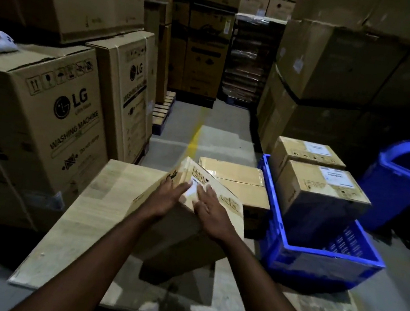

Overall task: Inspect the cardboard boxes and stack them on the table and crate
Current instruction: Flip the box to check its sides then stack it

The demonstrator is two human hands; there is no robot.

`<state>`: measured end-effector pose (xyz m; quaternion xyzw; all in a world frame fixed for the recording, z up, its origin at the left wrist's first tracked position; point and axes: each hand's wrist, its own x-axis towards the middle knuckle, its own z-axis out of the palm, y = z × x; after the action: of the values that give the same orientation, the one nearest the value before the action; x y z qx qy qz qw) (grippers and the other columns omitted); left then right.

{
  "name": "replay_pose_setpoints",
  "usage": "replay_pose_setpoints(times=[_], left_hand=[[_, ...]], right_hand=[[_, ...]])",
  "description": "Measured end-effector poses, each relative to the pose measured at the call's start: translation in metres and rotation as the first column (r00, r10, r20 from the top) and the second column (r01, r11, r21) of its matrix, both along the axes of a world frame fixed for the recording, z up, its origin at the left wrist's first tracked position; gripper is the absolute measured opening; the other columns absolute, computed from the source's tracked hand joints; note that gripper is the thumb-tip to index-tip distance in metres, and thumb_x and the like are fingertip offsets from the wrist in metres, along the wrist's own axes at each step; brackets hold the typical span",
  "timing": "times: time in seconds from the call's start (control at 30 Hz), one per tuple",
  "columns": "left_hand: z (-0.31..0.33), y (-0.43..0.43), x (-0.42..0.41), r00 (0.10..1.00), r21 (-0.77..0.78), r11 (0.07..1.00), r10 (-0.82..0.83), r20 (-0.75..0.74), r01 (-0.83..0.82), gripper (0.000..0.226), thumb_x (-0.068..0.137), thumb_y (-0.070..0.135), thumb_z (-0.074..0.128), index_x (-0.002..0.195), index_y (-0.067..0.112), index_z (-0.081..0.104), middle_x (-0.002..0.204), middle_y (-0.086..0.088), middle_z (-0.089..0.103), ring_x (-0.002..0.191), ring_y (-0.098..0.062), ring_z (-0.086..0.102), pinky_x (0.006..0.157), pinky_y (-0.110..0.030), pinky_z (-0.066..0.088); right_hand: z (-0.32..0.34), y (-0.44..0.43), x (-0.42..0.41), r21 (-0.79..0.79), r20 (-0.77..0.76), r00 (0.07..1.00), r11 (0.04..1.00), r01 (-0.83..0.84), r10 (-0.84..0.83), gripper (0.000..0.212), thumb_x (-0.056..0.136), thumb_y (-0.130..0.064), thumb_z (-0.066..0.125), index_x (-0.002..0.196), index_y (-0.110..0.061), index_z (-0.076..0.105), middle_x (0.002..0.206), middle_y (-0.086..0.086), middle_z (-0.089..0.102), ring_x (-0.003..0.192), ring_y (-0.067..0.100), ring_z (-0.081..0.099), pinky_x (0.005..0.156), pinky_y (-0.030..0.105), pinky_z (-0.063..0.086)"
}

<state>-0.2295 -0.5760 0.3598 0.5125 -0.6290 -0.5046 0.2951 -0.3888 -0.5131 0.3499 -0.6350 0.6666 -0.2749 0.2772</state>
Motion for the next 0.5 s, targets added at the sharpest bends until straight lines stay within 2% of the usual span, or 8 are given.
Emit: replay_pose_setpoints(times=[0.1, 0.17, 0.23, 0.3, 0.33, 0.4, 0.5], left_hand=[[0.002, 0.002, 0.013, 0.995, -0.024, 0.999, 0.026, 0.099, -0.024, 0.081, 0.077, 0.052, 0.059, 0.149, 0.024, 0.036, 0.144, -0.002, 0.050, 0.125, -0.025, 0.052, 0.109, -0.044, 0.040], [0.000, 0.004, 0.022, 0.995, -0.017, 0.999, 0.038, 0.095, -0.036, 0.070, 0.086, 0.048, 0.053, 0.150, 0.027, 0.035, 0.144, -0.001, 0.050, 0.126, -0.025, 0.051, 0.109, -0.044, 0.038], [-0.001, 0.003, 0.029, 0.995, -0.002, 0.999, 0.047, 0.089, -0.047, 0.064, 0.090, 0.050, 0.047, 0.150, 0.032, 0.035, 0.144, 0.000, 0.051, 0.125, -0.024, 0.051, 0.109, -0.046, 0.038], [0.001, 0.004, 0.032, 0.996, -0.020, 0.999, 0.051, 0.078, -0.049, 0.053, 0.099, 0.042, 0.043, 0.150, 0.031, 0.036, 0.143, -0.001, 0.052, 0.125, -0.024, 0.051, 0.109, -0.044, 0.038], [0.001, 0.004, 0.034, 0.996, -0.033, 0.998, 0.058, 0.073, -0.055, 0.049, 0.102, 0.038, 0.041, 0.150, 0.029, 0.036, 0.142, -0.001, 0.051, 0.124, -0.023, 0.051, 0.108, -0.042, 0.039], [-0.001, 0.005, 0.040, 0.997, -0.007, 0.997, 0.071, 0.009, -0.071, 0.043, 0.104, 0.034, 0.037, 0.147, 0.028, 0.041, 0.139, 0.004, 0.051, 0.120, -0.017, 0.051, 0.106, -0.037, 0.040], [-0.011, 0.005, 0.049, 0.990, 0.097, 0.994, 0.071, -0.119, -0.059, 0.033, 0.106, 0.032, 0.036, 0.134, 0.034, 0.053, 0.134, 0.001, 0.060, 0.111, -0.013, 0.060, 0.098, -0.036, 0.047]], right_hand=[[-0.023, 0.002, -0.014, 0.074, -0.020, 0.982, 0.979, 0.189, -0.188, 0.070, 0.101, -0.053, 0.037, 0.157, -0.014, 0.021, 0.165, 0.008, 0.013, 0.152, 0.022, 0.009, 0.122, 0.039, 0.012], [-0.041, 0.001, -0.025, 0.099, -0.008, 0.927, 0.922, 0.375, -0.376, 0.081, 0.092, -0.067, 0.037, 0.150, -0.011, 0.033, 0.157, 0.013, 0.032, 0.146, 0.029, 0.027, 0.118, 0.050, 0.028], [-0.050, -0.003, -0.030, 0.159, 0.128, 0.834, 0.841, 0.517, -0.537, 0.086, 0.080, -0.072, 0.041, 0.141, -0.013, 0.043, 0.141, 0.012, 0.049, 0.132, 0.031, 0.047, 0.105, 0.051, 0.044], [-0.043, -0.001, -0.025, 0.228, 0.199, 0.742, 0.767, 0.600, -0.640, 0.067, 0.086, -0.060, 0.052, 0.132, -0.013, 0.049, 0.126, 0.010, 0.060, 0.116, 0.031, 0.058, 0.095, 0.047, 0.052], [-0.038, 0.000, -0.024, 0.244, 0.191, 0.730, 0.752, 0.613, -0.657, 0.055, 0.090, -0.052, 0.054, 0.129, -0.013, 0.051, 0.123, 0.009, 0.062, 0.112, 0.030, 0.061, 0.092, 0.045, 0.054], [-0.032, 0.001, -0.022, 0.208, 0.155, 0.741, 0.755, 0.622, -0.653, 0.043, 0.094, -0.043, 0.054, 0.127, -0.016, 0.056, 0.122, 0.008, 0.065, 0.109, 0.029, 0.063, 0.091, 0.043, 0.054], [-0.021, 0.000, -0.025, 0.113, 0.074, 0.776, 0.779, 0.617, -0.626, 0.037, 0.095, -0.034, 0.053, 0.127, -0.017, 0.058, 0.123, 0.010, 0.065, 0.110, 0.031, 0.062, 0.092, 0.039, 0.052]])
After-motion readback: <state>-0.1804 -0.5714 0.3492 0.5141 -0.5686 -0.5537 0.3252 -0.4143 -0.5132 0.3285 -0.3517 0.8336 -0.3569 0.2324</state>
